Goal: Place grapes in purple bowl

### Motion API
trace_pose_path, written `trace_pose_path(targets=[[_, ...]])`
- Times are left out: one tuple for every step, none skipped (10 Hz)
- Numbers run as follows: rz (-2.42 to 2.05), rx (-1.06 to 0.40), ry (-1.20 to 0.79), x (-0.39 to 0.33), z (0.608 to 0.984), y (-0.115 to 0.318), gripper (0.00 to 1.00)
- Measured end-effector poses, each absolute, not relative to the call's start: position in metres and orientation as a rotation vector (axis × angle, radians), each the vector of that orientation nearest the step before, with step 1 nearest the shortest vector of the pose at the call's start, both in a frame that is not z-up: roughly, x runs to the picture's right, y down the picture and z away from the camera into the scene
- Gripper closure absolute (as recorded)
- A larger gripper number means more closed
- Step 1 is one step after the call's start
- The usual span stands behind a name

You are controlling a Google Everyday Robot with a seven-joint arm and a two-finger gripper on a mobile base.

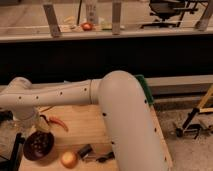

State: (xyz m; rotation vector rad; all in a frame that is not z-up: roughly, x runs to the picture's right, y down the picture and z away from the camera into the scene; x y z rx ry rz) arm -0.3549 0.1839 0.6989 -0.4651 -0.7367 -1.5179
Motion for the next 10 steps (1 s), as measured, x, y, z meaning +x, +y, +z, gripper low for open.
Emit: trace_pose_path(targets=[[-1.518,-0.465,-0.737,-0.3552,0.6988,0.1841,0.2],[-1.517,-0.465,-0.736,-0.3551,0.6989,0.1838,0.2],[-1.516,-0.465,-0.737,-0.3552,0.6989,0.1837,0.2],[-1.515,-0.467,-0.739,-0.3554,0.6991,0.1841,0.2],[-1.514,-0.468,-0.738,-0.3549,0.699,0.1838,0.2],[-1.512,-0.468,-0.74,-0.3548,0.6992,0.1837,0.2],[-1.51,-0.466,-0.742,-0.3548,0.6991,0.1835,0.2],[-1.509,-0.466,-0.742,-0.3544,0.6992,0.1833,0.2],[-1.509,-0.465,-0.741,-0.3543,0.6994,0.183,0.2],[-1.508,-0.466,-0.74,-0.3545,0.699,0.1828,0.2]])
